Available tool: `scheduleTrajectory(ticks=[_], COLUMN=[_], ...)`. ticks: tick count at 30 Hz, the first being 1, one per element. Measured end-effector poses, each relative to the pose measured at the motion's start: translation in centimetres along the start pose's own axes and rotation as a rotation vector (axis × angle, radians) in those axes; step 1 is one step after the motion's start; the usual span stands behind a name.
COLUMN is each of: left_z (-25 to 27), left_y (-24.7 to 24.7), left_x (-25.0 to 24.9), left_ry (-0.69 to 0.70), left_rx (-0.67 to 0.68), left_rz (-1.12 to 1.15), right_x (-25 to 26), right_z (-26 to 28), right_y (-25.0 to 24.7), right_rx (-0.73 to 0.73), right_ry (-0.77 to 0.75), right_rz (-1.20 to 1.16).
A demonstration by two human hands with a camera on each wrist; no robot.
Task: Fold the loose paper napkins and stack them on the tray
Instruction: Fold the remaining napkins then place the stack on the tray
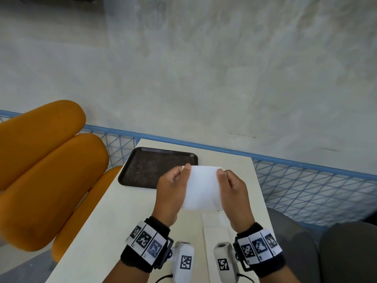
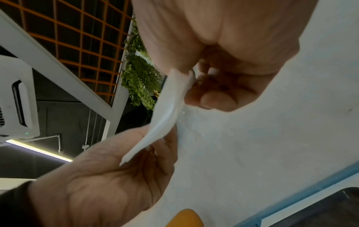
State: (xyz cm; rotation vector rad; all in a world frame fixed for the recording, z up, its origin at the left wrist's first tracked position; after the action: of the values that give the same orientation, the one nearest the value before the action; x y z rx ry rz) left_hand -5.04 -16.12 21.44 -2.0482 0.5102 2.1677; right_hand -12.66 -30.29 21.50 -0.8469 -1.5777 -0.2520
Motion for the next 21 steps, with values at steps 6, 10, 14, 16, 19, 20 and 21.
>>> scheduleTrajectory(ticks=[6,10,14,16,19,20,21], left_z=[-0.2,-0.8,-1.1,-1.0,-0.4,-0.3,-0.3], left_y=[0.2,-0.6,-1.0,-0.9,-0.5,-0.4,-0.5], left_x=[1.1,1.2,1.4,1.4,0.5,0.4,0.4], left_ry=[0.007,0.191,0.258,0.271,0.364,0.4,0.417], left_rx=[-0.01,-0.109,-0.107,-0.113,-0.123,-0.116,-0.109], left_rz=[-0.039,-0.311,-0.428,-0.43,-0.408,-0.417,-0.44], right_x=[-0.5,-0.3,0.4,0.3,-0.8,-1.0,-1.0], right_z=[0.2,0.4,0.8,0.8,0.3,0.2,0.3], right_y=[1.1,1.4,1.7,1.7,1.7,1.7,1.7], right_rx=[-0.064,-0.1,-0.138,-0.159,-0.17,-0.168,-0.17], right_ry=[-0.06,-0.108,-0.203,-0.236,-0.19,-0.18,-0.183], right_rz=[0.073,0.143,0.2,0.224,0.263,0.276,0.279])
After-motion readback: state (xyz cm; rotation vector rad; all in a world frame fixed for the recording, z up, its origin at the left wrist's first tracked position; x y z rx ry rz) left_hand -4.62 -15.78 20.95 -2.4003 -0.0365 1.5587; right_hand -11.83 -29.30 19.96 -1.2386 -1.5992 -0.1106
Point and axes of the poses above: each hand's wrist, its own z-axis away from the middle knuckle, its own y-axis out of the palm, x = y × z, the point moved 2 cm from there along -z, towards the middle knuckle, and after that the axes turned 1 degree about z, right-handed, at the moved point
